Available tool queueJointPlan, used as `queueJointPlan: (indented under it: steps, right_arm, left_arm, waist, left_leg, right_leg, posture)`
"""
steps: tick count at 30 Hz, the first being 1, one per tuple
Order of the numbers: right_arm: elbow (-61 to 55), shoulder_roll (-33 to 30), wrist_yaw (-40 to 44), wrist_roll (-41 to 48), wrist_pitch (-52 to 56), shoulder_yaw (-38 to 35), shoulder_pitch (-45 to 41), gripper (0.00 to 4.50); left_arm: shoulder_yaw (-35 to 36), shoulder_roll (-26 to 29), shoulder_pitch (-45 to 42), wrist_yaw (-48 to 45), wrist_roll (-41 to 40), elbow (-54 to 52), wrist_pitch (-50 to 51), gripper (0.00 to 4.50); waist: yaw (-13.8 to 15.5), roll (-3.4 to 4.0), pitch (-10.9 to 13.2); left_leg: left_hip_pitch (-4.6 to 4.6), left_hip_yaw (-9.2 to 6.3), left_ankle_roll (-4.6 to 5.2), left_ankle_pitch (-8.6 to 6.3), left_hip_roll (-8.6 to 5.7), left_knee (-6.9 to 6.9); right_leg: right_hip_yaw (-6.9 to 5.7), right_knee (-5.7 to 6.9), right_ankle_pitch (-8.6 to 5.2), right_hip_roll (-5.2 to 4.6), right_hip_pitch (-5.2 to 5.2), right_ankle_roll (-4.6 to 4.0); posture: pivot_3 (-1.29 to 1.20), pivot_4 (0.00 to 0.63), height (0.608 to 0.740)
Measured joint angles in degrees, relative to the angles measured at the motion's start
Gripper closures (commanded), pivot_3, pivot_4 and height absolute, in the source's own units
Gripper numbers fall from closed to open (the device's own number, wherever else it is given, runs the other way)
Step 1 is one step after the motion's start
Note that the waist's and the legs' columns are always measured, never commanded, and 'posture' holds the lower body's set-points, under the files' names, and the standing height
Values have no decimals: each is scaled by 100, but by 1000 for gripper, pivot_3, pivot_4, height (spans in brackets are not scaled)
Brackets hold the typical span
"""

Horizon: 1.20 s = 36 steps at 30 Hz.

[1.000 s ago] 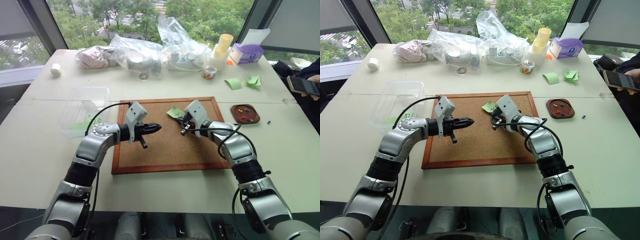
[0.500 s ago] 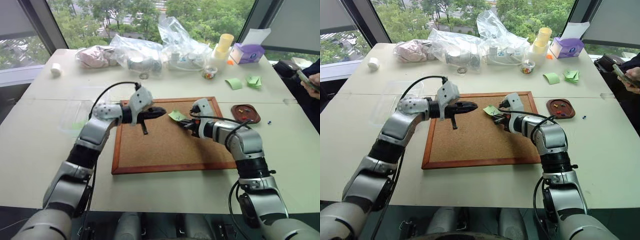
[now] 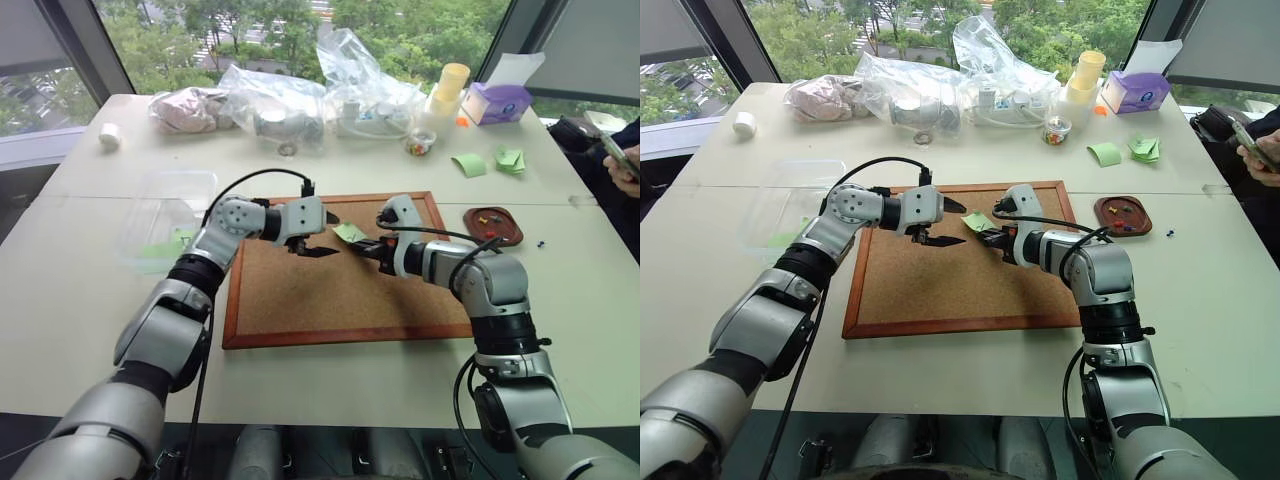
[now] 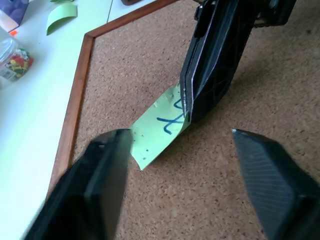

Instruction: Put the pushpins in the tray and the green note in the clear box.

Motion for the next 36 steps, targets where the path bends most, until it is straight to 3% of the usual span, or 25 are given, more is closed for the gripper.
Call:
queueJointPlan:
  steps: [13, 16, 23, 31, 36]
  right_arm:
    - [-537, -11, -20, 157, 253, 81, 176, 4500]
    - [-635, -5, -59, 226, 319, 86, 213, 4500]
    - [-645, -7, -147, 243, 358, 79, 216, 4500]
    - [-969, -29, -239, 389, 413, 53, 216, 4500]
    - [-1606, -419, -290, 572, 499, -260, 292, 4500]
  left_arm:
    - [-226, -371, -774, 794, 972, 1424, -585, 38]
    - [-233, -430, -821, 933, 1113, 1516, -601, 863]
    - [-227, -420, -812, 713, 1248, 1627, -609, 4239]
    - [76, -195, -509, -71, 873, 1223, -474, 4383]
    - [282, 263, -51, -208, 621, 463, -219, 4383]
  waist:
    - [5, -1, 0]
    - [5, -1, -1]
    - [-11, -1, -1]
    - [-23, -1, -1]
    - [3, -1, -1]
  left_leg:
    - [0, -5, 1, 0, 0, 7]
    - [1, -5, 1, 0, 0, 10]
    - [1, -5, 1, 0, 1, 15]
    - [-4, -5, 1, 0, 3, 15]
    - [-7, -9, 1, 0, 3, 16]
  right_leg:
    - [0, 7, 1, 1, 2, 1]
    - [0, 11, 1, 0, 2, 1]
    - [0, 17, 1, 1, -1, 1]
    - [1, 22, 0, 1, -10, 1]
    - [2, 22, 1, -2, -11, 0]
  posture:
    - [0, 150, 740]
    - [0, 150, 740]
    - [0, 150, 740]
    - [0, 150, 740]
    - [0, 150, 740]
